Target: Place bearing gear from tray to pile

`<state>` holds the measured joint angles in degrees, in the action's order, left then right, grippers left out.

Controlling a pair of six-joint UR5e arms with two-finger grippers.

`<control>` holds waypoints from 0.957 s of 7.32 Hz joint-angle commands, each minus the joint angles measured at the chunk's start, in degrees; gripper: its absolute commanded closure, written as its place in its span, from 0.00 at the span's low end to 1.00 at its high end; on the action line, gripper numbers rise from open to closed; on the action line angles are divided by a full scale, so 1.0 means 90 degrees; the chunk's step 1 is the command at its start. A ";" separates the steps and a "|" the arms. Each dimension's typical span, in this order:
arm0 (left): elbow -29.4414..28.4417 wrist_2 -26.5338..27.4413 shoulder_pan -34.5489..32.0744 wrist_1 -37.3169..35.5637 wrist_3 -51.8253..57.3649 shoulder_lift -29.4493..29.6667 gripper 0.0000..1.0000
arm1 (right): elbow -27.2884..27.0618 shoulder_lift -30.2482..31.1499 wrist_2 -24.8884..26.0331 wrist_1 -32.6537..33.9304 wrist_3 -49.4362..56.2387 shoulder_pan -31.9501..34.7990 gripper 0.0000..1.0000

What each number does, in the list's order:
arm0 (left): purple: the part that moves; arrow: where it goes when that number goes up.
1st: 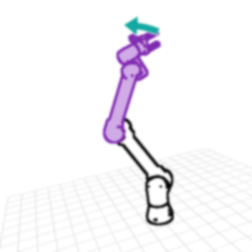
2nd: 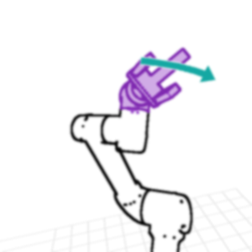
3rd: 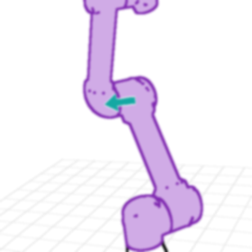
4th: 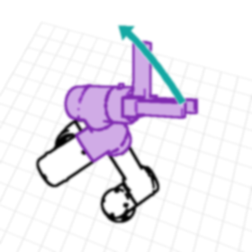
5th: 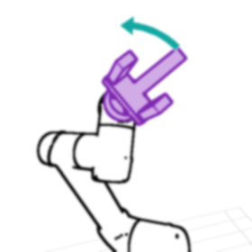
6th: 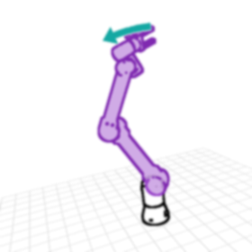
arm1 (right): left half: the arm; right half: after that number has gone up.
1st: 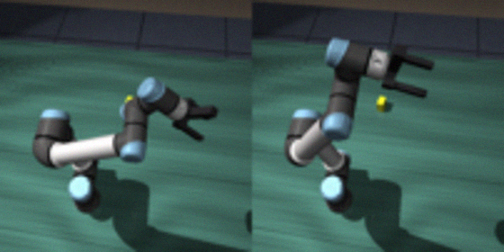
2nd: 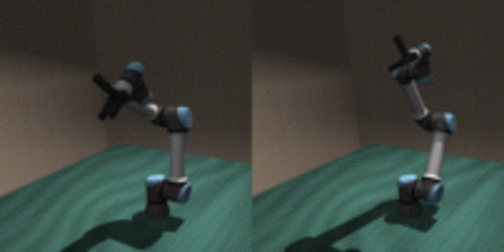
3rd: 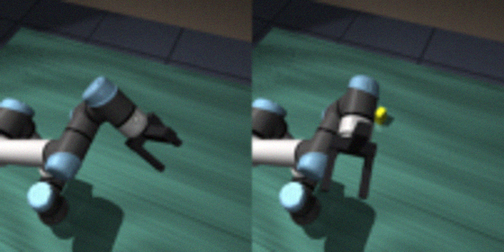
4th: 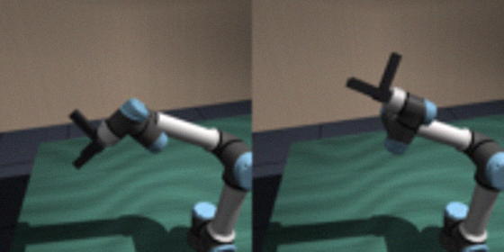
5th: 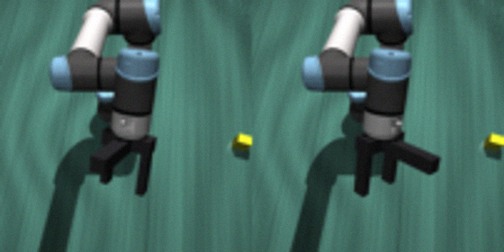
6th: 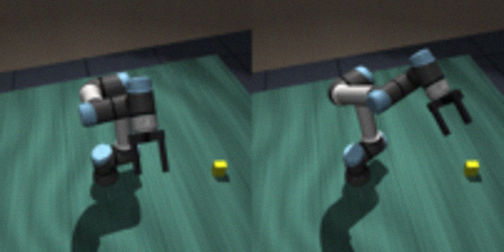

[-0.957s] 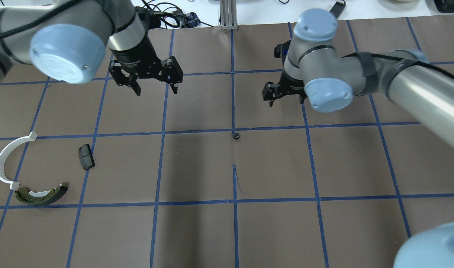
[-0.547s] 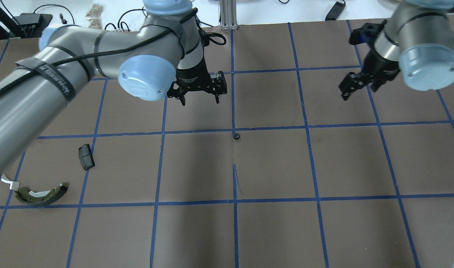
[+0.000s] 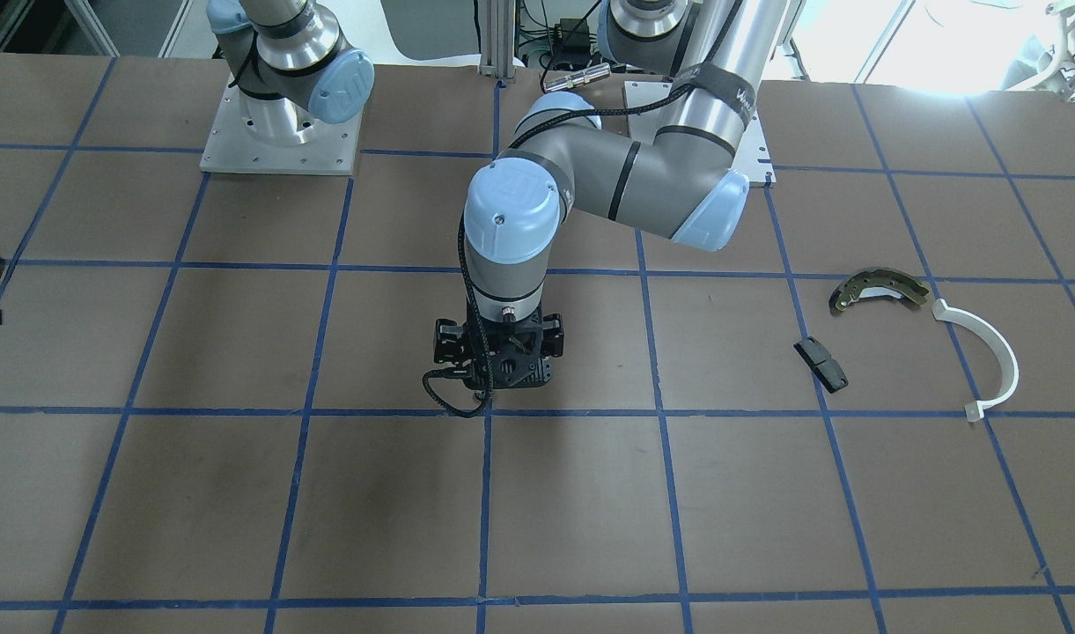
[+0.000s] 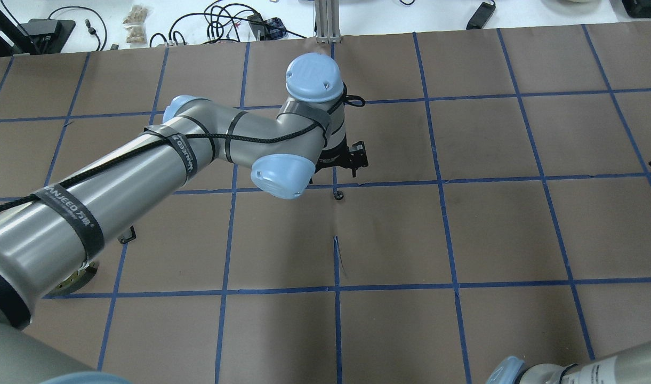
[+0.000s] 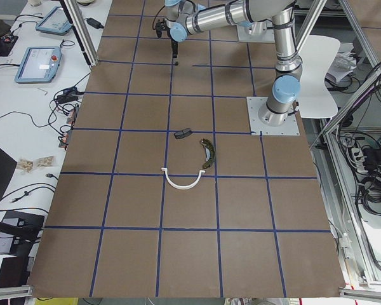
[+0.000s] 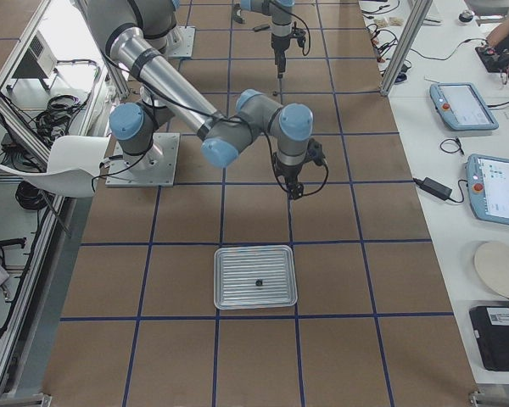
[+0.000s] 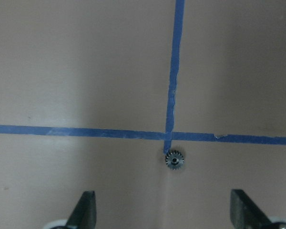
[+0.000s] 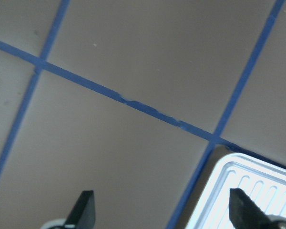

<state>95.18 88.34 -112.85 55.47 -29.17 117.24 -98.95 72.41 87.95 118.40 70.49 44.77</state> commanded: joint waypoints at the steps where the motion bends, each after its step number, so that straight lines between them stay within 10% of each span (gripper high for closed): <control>1: 0.0079 0.0434 -0.0136 -0.0226 -0.0167 0.0380 0.00 | 0.0057 -0.0845 0.0023 0.1274 0.1294 -0.0753 0.00; 4: 0.0078 0.0468 -0.0215 -0.0499 -0.0294 0.0683 0.00 | 0.0028 -0.1277 0.0052 0.1541 0.1523 -0.1321 0.00; 7: 0.0020 0.0477 -0.0215 -0.0499 -0.0255 0.0772 0.54 | 0.0076 -0.1511 0.0072 0.1620 0.1435 -0.1595 0.00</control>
<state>95.52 92.70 -114.76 51.06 -31.62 123.88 -98.51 59.80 88.54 132.78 83.68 31.31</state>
